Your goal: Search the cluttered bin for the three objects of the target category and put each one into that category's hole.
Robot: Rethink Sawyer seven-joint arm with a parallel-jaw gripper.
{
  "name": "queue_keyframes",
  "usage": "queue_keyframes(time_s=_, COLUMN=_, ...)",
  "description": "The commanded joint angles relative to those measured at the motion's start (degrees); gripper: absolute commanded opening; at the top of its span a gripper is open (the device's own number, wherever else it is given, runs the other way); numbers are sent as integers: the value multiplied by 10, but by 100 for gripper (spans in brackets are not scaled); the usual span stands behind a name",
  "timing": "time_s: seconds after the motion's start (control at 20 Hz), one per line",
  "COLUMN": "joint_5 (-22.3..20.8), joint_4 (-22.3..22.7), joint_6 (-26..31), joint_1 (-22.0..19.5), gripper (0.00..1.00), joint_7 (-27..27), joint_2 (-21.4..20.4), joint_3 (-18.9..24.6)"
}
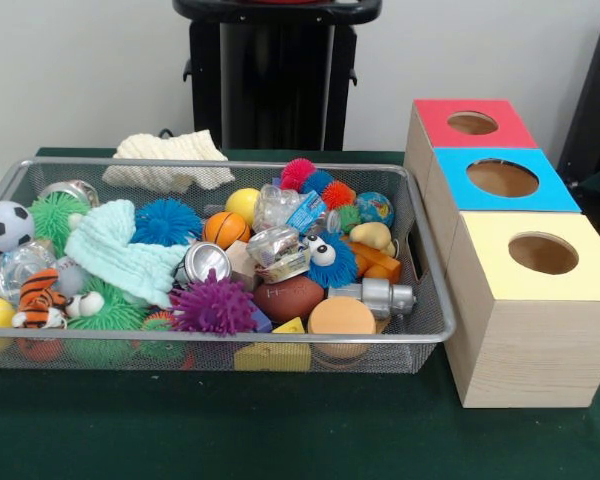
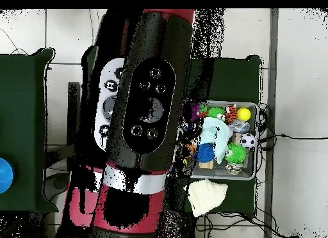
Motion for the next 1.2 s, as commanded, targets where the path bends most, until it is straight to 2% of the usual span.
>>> queue_keyframes(time_s=0.05, joint_5=-7, joint_4=-14, joint_6=12, joint_1=-12, gripper=0, joint_7=-177, joint_2=6, joint_3=-18)
queue_keyframes(time_s=0.35, joint_5=-2, joint_4=-8, joint_6=72, joint_1=-8, gripper=0, joint_7=-145, joint_2=-3, joint_3=-37)
queue_keyframes(time_s=0.45, joint_5=69, joint_4=-11, joint_6=147, joint_1=-16, gripper=0, joint_7=-105, joint_2=-19, joint_3=-99)
queue_keyframes(time_s=0.55, joint_5=137, joint_4=-12, joint_6=224, joint_1=-12, gripper=0, joint_7=-39, joint_2=-44, joint_3=-165)
queue_keyframes(time_s=0.7, joint_5=241, joint_4=-15, joint_6=311, joint_1=-10, gripper=0, joint_7=40, joint_2=-82, joint_3=-275)
queue_keyframes(time_s=0.85, joint_5=328, joint_4=-17, joint_6=345, joint_1=-12, gripper=0, joint_7=67, joint_2=-98, joint_3=-336)
queue_keyframes(time_s=0.9, joint_5=339, joint_4=-15, joint_6=330, joint_1=-13, gripper=0, joint_7=40, joint_2=-108, joint_3=-367)
queue_keyframes(time_s=1.0, joint_5=328, joint_4=-8, joint_6=242, joint_1=-10, gripper=0, joint_7=-76, joint_2=-128, joint_3=-413)
queue_keyframes(time_s=1.1, joint_5=332, joint_4=-9, joint_6=154, joint_1=-11, gripper=0, joint_7=-202, joint_2=-130, joint_3=-416)
queue_keyframes(time_s=1.2, joint_5=340, joint_4=-12, joint_6=104, joint_1=-14, gripper=0, joint_7=-273, joint_2=-125, joint_3=-404)
